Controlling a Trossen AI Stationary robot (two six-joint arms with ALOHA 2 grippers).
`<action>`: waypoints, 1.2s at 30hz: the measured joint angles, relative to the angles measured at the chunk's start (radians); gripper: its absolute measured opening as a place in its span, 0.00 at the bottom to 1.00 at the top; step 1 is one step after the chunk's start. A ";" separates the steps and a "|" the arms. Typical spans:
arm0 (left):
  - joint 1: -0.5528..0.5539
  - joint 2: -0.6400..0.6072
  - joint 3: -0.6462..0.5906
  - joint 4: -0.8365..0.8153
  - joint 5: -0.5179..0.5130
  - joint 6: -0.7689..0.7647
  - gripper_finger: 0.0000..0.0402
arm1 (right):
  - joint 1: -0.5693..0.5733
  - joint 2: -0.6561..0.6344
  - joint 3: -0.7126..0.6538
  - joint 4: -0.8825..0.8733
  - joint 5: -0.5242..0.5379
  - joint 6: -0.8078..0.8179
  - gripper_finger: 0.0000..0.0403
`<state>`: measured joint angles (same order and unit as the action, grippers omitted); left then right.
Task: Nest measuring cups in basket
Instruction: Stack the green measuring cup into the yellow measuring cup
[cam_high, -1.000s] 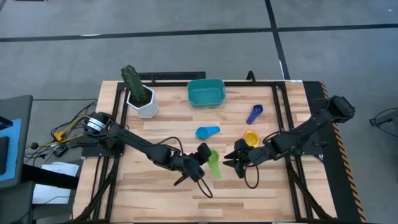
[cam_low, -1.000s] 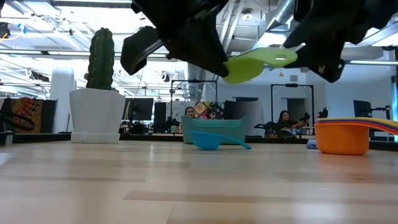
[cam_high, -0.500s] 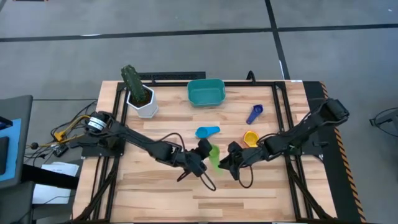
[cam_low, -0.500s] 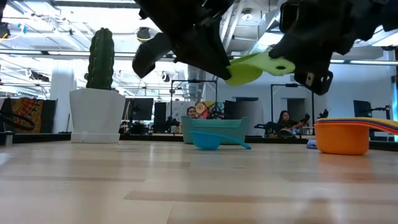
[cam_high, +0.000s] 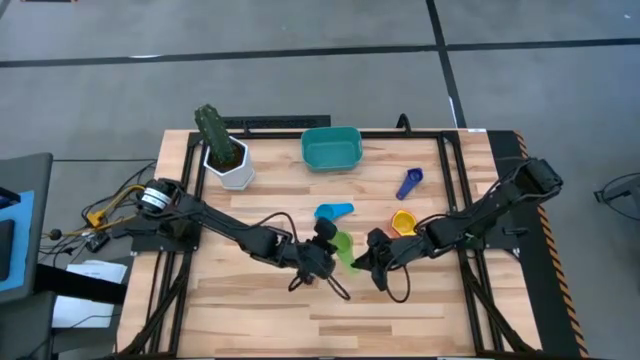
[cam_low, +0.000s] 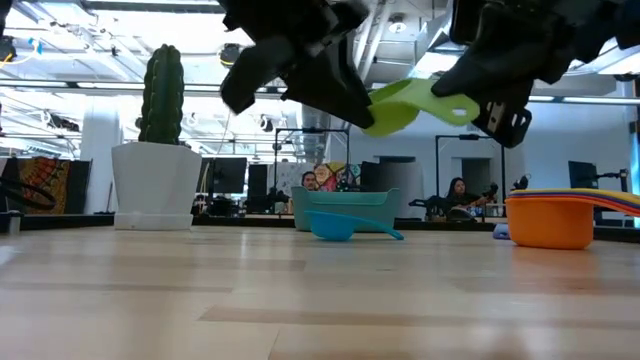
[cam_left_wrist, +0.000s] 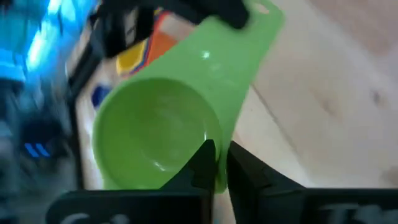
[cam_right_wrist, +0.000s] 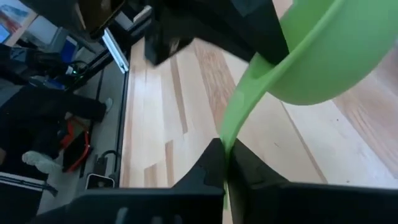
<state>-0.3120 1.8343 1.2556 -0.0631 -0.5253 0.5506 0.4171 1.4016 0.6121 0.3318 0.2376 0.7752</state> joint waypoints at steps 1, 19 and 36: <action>0.004 -0.001 0.000 0.006 -0.004 -0.080 0.07 | 0.001 -0.007 0.000 -0.006 0.017 -0.005 0.04; 0.035 -0.056 0.003 0.020 -0.018 -0.813 0.57 | 0.065 -0.143 0.002 -0.275 0.636 -0.030 0.01; 0.114 -0.034 -0.313 0.996 0.250 -0.907 0.27 | 0.209 -0.300 -0.095 -0.049 0.707 -0.290 0.01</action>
<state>-0.1978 1.8006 0.9430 0.9329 -0.2757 -0.3560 0.6258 1.1016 0.5172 0.2827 0.9449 0.4856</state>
